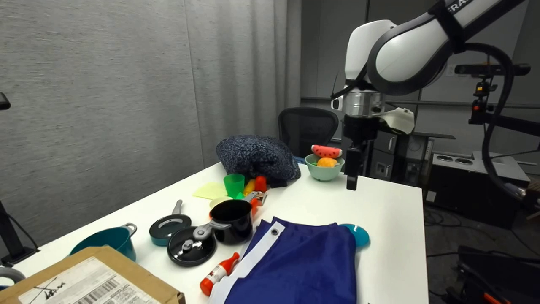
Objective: Fold the blue cloth in half
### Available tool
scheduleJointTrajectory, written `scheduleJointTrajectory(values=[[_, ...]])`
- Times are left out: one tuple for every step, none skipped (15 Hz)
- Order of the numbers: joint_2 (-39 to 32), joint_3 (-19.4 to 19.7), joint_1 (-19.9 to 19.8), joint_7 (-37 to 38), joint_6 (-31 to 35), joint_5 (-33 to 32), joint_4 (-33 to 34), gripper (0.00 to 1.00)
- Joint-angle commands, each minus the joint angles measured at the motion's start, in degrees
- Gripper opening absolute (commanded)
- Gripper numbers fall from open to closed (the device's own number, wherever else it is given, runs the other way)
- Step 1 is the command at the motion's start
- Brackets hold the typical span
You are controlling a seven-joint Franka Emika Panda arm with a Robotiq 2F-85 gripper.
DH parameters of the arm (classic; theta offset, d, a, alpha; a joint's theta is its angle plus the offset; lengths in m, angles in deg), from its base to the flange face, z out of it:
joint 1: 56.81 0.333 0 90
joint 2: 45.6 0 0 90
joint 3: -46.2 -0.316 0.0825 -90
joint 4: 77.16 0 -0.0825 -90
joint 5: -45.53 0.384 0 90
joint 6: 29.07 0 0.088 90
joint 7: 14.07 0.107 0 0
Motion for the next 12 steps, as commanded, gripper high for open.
scheduleJointTrajectory(values=[[0.03, -0.64, -0.62, -0.05, -0.12, 0.09, 0.09, 1.00], [0.04, -0.63, -0.62, -0.04, -0.12, 0.09, 0.10, 1.00], [0.04, -0.63, -0.62, -0.04, -0.12, 0.09, 0.10, 1.00], [0.35, -0.62, -0.61, 0.23, 0.67, 0.51, 0.01, 1.00], [0.38, -0.32, -0.98, 0.22, 1.14, 0.14, -0.13, 1.00], [-1.09, -0.27, -1.10, 0.79, 1.20, 0.33, 0.48, 1.00], [-2.80, -0.15, -1.54, 2.63, 1.93, -0.04, 0.99, 1.00], [-4.93, 0.16, -1.76, 2.67, 1.91, 0.86, 1.82, 1.00], [-6.67, 0.32, -2.10, 3.30, 2.21, 1.00, 2.44, 1.00], [-8.99, 0.55, -2.36, 2.64, 1.61, 1.82, 3.57, 1.00], [-11.10, 0.71, -2.65, 1.22, 1.16, 2.99, 4.45, 1.00], [-13.64, 0.75, -2.90, -2.20, -0.26, 5.01, 6.01, 1.00]])
